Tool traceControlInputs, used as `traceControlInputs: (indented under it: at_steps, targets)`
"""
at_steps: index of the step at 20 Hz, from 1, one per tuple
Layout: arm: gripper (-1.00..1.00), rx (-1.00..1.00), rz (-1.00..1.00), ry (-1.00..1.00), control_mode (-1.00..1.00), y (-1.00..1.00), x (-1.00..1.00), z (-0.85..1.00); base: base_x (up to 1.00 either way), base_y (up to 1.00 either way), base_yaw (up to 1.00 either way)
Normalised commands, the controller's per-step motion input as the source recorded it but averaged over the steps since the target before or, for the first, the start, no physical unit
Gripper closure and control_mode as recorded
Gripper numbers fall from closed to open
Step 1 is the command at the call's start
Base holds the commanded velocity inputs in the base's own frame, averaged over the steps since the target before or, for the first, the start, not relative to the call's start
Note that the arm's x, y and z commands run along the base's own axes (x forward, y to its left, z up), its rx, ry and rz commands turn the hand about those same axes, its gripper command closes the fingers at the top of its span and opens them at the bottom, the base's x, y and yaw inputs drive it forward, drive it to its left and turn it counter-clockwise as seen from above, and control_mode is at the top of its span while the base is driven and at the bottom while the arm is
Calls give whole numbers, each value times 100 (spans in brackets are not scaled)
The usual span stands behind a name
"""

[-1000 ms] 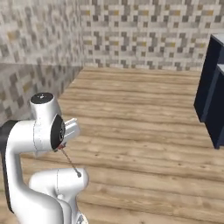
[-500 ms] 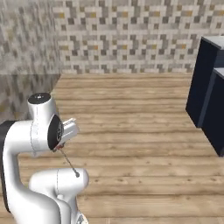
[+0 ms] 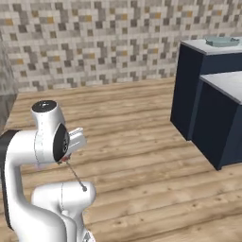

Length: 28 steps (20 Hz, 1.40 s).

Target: Place the cold items (mushroom and broccoli) from the fridge in one tupperware on the dining counter. Place the warm items (kebab skewer and hot dog) in the stove area in another tupperware.

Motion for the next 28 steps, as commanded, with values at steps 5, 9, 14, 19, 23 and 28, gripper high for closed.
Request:
traceControlInputs:
  at_steps: [5, 9, 14, 19, 23, 28]
  targets:
    - [100, 0, 0, 0, 100, 0, 0, 0, 100, 100, -30]
    - [100, 0, 0, 0, 100, 0, 0, 0, 100, 98, -32]
    - [100, 0, 0, 0, 100, 0, 0, 0, 100, 98, -39]
    - [100, 0, 0, 0, 100, 0, 0, 0, 100, 91, -46]
    - [100, 0, 0, 0, 100, 0, 0, 0, 97, 99, -53]
    - [100, 0, 0, 0, 100, 0, 0, 0, 91, 100, -51]
